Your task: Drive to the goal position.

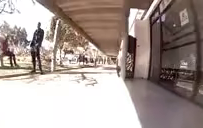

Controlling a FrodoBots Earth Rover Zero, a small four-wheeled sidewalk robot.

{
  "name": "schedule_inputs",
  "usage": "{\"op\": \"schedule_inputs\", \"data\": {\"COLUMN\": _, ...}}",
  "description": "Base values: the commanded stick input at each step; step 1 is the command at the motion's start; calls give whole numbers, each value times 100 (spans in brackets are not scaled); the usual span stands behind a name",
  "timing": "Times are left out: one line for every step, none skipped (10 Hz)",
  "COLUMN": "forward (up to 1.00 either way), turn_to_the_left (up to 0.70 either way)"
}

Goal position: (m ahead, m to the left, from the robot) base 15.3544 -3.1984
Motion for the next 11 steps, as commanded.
{"op": "schedule_inputs", "data": {"forward": 50, "turn_to_the_left": 0}}
{"op": "schedule_inputs", "data": {"forward": 50, "turn_to_the_left": 0}}
{"op": "schedule_inputs", "data": {"forward": 50, "turn_to_the_left": 0}}
{"op": "schedule_inputs", "data": {"forward": 50, "turn_to_the_left": 0}}
{"op": "schedule_inputs", "data": {"forward": 50, "turn_to_the_left": 0}}
{"op": "schedule_inputs", "data": {"forward": 50, "turn_to_the_left": 0}}
{"op": "schedule_inputs", "data": {"forward": 50, "turn_to_the_left": 0}}
{"op": "schedule_inputs", "data": {"forward": 50, "turn_to_the_left": 0}}
{"op": "schedule_inputs", "data": {"forward": 50, "turn_to_the_left": 0}}
{"op": "schedule_inputs", "data": {"forward": 50, "turn_to_the_left": 0}}
{"op": "schedule_inputs", "data": {"forward": 50, "turn_to_the_left": 0}}
